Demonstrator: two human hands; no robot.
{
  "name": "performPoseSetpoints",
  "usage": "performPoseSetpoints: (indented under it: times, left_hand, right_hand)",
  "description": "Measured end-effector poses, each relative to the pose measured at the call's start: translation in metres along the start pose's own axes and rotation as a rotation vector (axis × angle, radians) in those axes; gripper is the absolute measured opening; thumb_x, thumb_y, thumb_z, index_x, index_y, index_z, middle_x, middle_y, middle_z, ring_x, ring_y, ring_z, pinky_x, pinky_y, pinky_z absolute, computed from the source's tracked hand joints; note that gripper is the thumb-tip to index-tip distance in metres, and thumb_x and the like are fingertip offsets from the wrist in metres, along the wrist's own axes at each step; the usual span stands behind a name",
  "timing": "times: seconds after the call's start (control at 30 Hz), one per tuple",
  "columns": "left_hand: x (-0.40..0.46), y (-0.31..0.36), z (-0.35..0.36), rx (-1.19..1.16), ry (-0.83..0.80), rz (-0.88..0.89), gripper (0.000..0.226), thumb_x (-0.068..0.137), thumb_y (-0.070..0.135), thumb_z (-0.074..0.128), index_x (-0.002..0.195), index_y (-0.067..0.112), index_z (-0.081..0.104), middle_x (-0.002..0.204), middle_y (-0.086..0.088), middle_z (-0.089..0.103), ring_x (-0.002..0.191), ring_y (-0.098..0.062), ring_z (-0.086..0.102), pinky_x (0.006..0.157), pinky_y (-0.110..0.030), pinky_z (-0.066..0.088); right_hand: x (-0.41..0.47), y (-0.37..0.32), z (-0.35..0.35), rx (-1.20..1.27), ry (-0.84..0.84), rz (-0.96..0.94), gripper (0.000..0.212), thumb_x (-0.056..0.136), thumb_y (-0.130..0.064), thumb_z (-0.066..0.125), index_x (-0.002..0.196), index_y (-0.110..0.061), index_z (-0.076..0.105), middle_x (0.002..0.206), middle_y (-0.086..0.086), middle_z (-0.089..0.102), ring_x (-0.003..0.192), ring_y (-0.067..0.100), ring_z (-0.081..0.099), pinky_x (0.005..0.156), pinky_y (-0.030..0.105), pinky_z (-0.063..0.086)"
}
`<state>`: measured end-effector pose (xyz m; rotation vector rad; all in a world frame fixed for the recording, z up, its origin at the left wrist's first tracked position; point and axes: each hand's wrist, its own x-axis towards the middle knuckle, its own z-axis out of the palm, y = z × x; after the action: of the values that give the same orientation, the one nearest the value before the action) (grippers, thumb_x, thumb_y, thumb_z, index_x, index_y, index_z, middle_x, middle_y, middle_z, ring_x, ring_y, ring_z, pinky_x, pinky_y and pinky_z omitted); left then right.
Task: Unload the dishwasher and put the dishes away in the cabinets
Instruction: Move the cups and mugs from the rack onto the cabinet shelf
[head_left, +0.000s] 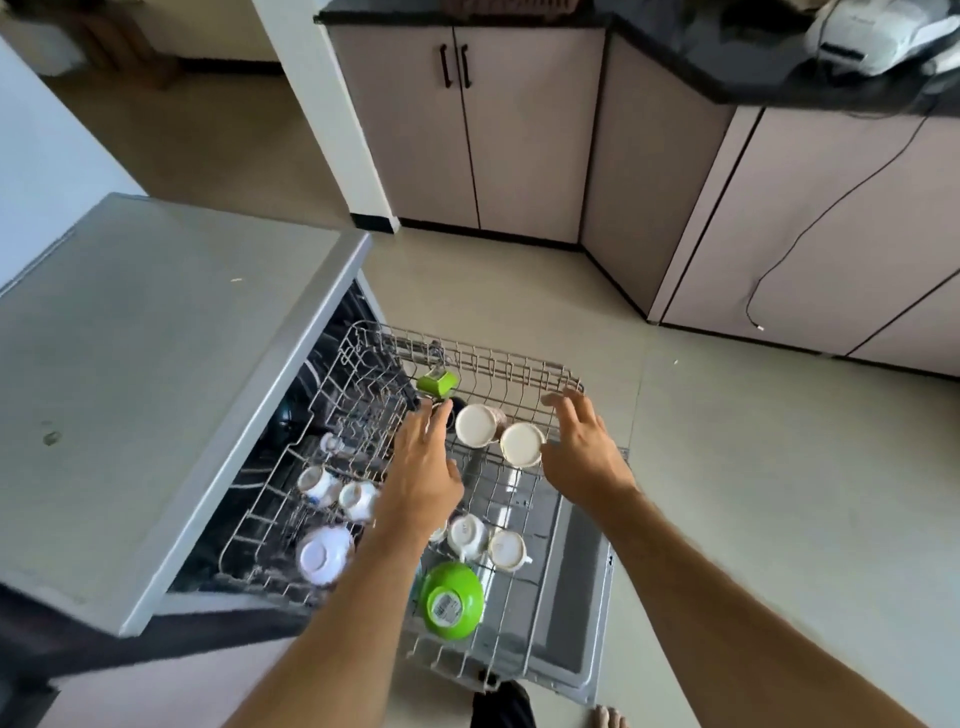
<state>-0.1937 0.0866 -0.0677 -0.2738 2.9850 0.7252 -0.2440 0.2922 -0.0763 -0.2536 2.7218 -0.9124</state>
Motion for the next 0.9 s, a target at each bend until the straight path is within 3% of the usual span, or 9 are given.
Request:
performPoseSetpoints:
  times: [0.17,0.27,0.43,0.53,0.63,0.7,0.8,0.9]
  left_hand:
    - [0.051,-0.028,0.031,0.048,-0.102,0.039,0.086,0.088,0.003,0.056,0.156,0.028,0.01,0.164,-0.003,0.01,0.15,-0.029,0.009,0.119,-0.042,0.022]
    - [0.078,-0.041,0.049,0.064,-0.138,0.083,0.087,0.085,0.0,0.06,0.156,0.022,0.014,0.162,-0.006,0.012,0.15,-0.029,0.011,0.118,-0.038,0.013]
    - [0.112,-0.057,0.082,0.057,-0.194,0.085,0.091,0.081,-0.005,0.062,0.156,0.019,0.016,0.162,-0.008,0.015,0.149,-0.028,0.012,0.117,-0.038,0.017]
    - [0.123,-0.065,0.099,0.101,-0.236,0.113,0.094,0.079,-0.002,0.067,0.156,0.019,0.016,0.161,-0.009,0.018,0.149,-0.03,0.011,0.119,-0.045,0.018]
    - [0.13,-0.068,0.109,0.105,-0.255,0.127,0.096,0.079,-0.001,0.067,0.156,0.02,0.014,0.162,-0.007,0.016,0.15,-0.027,0.01,0.116,-0.044,0.03]
    - [0.135,-0.072,0.116,0.119,-0.273,0.149,0.099,0.079,-0.001,0.068,0.157,0.02,0.011,0.163,-0.006,0.013,0.15,-0.025,0.007,0.119,-0.043,0.024]
    - [0.143,-0.079,0.125,0.206,-0.303,0.205,0.103,0.077,0.011,0.075,0.156,0.019,0.009,0.162,-0.008,0.016,0.15,-0.026,0.008,0.121,-0.039,0.007]
    - [0.15,-0.088,0.134,0.349,-0.291,0.285,0.116,0.068,0.05,0.083,0.156,0.02,0.013,0.158,-0.008,0.029,0.148,-0.028,0.017,0.122,-0.049,0.001]
  right_hand:
    - [0.039,0.011,0.034,0.001,-0.023,0.085,0.071,0.081,-0.007,0.062,0.145,-0.018,0.033,0.152,0.008,0.029,0.135,0.033,0.037,0.106,0.044,0.04]
    - [0.056,0.024,0.059,-0.016,-0.052,0.1,0.08,0.075,0.001,0.067,0.146,-0.017,0.033,0.15,0.01,0.032,0.134,0.034,0.038,0.107,0.045,0.041]
    - [0.076,0.039,0.091,-0.108,-0.164,0.149,0.093,0.079,0.006,0.065,0.155,-0.017,0.017,0.162,0.01,0.012,0.147,0.031,0.019,0.121,0.043,0.022]
    - [0.085,0.042,0.107,-0.08,-0.2,0.202,0.095,0.081,0.008,0.064,0.156,-0.023,0.014,0.164,0.004,0.006,0.146,0.034,0.02,0.116,0.044,0.032]
    - [0.09,0.046,0.12,-0.117,-0.238,0.179,0.094,0.081,0.007,0.064,0.155,-0.024,0.016,0.163,0.005,0.005,0.145,0.034,0.022,0.113,0.045,0.038]
    - [0.093,0.053,0.13,-0.152,-0.264,0.163,0.095,0.081,0.006,0.064,0.154,-0.029,0.014,0.163,0.005,0.002,0.144,0.037,0.021,0.109,0.048,0.043]
    - [0.094,0.063,0.14,-0.229,-0.287,0.139,0.097,0.085,0.003,0.061,0.155,-0.034,0.005,0.164,0.006,-0.004,0.145,0.037,0.02,0.107,0.048,0.045]
    - [0.097,0.072,0.143,-0.246,-0.301,0.117,0.097,0.089,0.005,0.055,0.157,-0.032,-0.004,0.165,0.006,-0.008,0.147,0.035,0.018,0.109,0.045,0.043]
